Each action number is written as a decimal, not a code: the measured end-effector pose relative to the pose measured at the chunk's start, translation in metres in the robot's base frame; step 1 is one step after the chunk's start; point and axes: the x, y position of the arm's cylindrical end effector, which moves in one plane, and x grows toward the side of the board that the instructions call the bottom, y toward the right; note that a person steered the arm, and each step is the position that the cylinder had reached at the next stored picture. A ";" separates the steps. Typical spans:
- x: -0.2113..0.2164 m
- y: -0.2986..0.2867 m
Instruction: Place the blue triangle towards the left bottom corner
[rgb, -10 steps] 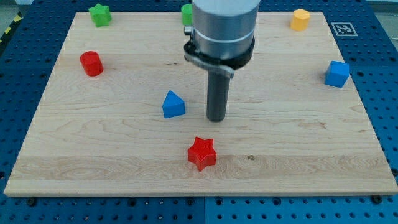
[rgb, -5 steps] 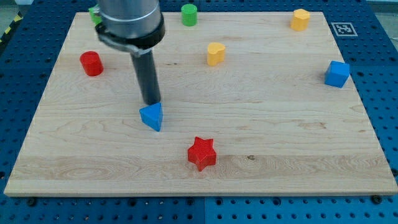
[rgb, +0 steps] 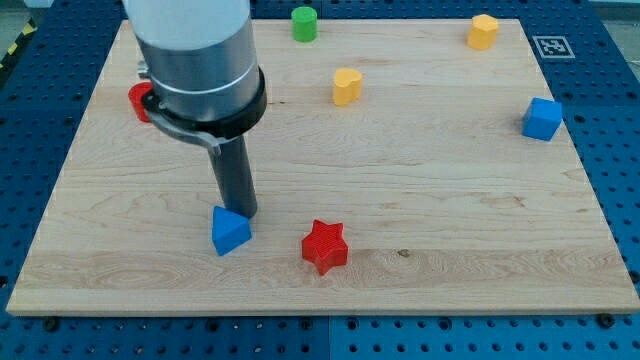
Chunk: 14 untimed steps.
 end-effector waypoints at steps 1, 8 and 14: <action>0.014 0.001; 0.050 0.007; 0.079 -0.109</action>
